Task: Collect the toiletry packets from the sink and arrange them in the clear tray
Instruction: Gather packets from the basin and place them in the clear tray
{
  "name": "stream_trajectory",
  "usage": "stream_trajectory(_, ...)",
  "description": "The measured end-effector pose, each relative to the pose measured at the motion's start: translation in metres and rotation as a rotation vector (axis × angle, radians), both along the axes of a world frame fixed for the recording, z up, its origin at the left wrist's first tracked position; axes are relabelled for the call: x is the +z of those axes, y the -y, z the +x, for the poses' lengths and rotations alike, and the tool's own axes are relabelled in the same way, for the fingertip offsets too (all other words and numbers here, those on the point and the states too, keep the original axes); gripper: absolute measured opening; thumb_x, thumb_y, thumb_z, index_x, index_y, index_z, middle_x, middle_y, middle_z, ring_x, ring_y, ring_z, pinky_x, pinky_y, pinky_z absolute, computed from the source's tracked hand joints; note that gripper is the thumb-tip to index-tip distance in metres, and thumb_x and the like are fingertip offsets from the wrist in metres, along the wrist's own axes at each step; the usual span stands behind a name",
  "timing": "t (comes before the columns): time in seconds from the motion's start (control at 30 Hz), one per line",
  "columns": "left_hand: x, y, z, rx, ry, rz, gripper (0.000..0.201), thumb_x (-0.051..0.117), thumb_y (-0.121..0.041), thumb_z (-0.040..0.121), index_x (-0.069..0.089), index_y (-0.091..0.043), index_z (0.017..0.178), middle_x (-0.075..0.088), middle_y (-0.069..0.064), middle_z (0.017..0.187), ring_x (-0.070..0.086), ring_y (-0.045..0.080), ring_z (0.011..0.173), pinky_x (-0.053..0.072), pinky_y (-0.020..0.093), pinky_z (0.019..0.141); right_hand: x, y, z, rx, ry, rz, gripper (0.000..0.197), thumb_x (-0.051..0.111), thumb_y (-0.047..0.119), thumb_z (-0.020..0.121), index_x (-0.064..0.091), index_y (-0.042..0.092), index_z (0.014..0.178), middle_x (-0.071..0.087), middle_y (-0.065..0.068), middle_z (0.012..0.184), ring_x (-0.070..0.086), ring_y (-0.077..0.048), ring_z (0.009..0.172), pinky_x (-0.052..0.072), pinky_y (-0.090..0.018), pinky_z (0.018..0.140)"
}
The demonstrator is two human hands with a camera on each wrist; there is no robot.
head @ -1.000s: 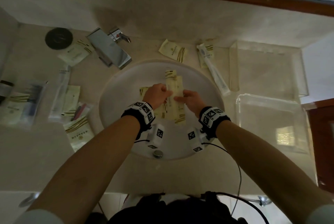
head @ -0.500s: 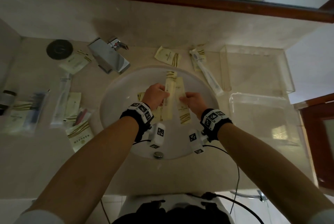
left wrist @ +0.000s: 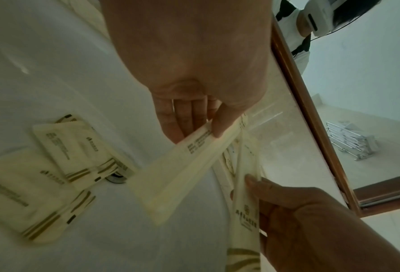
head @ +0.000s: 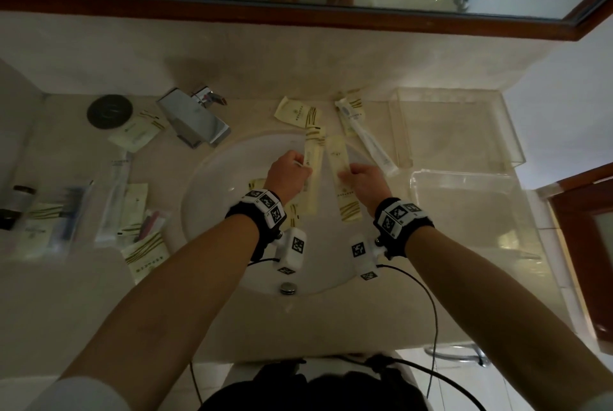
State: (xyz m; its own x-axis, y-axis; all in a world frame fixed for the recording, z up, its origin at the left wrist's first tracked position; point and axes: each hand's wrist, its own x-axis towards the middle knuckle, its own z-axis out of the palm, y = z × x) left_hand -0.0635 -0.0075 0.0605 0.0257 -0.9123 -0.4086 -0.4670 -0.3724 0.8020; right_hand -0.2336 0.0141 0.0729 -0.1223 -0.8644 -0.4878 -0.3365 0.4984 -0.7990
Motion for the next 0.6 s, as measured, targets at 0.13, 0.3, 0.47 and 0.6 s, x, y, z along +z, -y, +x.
stream_trajectory(0.13, 0.009, -0.005, -0.014, -0.006, 0.025, -0.036, 0.008, 0.058, -0.015, 0.086, 0.055, -0.014, 0.094, 0.061, 0.001, 0.080, 0.056, 0.015, 0.061, 0.043, 0.024, 0.054, 0.004, 0.000, -0.016, 0.026, -0.014, -0.057, 0.015, 0.060, 0.018, 0.090, 0.072, 0.015, 0.080, 0.068, -0.004, 0.079, 0.065, -0.021, 0.072, 0.053, -0.036, 0.072)
stream_trajectory(0.3, 0.019, -0.018, -0.044, 0.022, 0.036, -0.060, 0.009, 0.058, -0.013, 0.087, 0.056, -0.012, 0.096, 0.060, 0.001, 0.078, 0.056, 0.015, 0.060, 0.043, 0.023, 0.050, 0.014, -0.008, -0.048, 0.028, 0.003, -0.102, 0.015, 0.061, 0.016, 0.088, 0.071, 0.015, 0.077, 0.069, -0.009, 0.080, 0.067, -0.027, 0.077, 0.056, -0.043, 0.078)
stream_trajectory(0.47, 0.027, -0.029, -0.079, 0.019, 0.039, -0.074, 0.010, 0.057, -0.012, 0.087, 0.055, -0.012, 0.097, 0.059, 0.001, 0.082, 0.054, 0.008, 0.061, 0.038, 0.016, 0.045, 0.022, -0.015, -0.094, 0.033, -0.030, -0.112, 0.015, 0.061, 0.015, 0.087, 0.072, 0.005, 0.083, 0.068, -0.011, 0.081, 0.065, -0.025, 0.076, 0.055, -0.045, 0.078)
stream_trajectory(0.6, 0.034, -0.033, -0.110, 0.008, 0.053, -0.091, 0.009, 0.056, -0.012, 0.087, 0.054, -0.014, 0.095, 0.056, -0.003, 0.079, 0.054, 0.007, 0.061, 0.038, 0.016, 0.045, 0.029, -0.017, -0.134, 0.012, -0.037, -0.125, 0.013, 0.061, 0.013, 0.088, 0.073, 0.009, 0.087, 0.070, -0.011, 0.085, 0.066, -0.026, 0.079, 0.056, -0.042, 0.078)
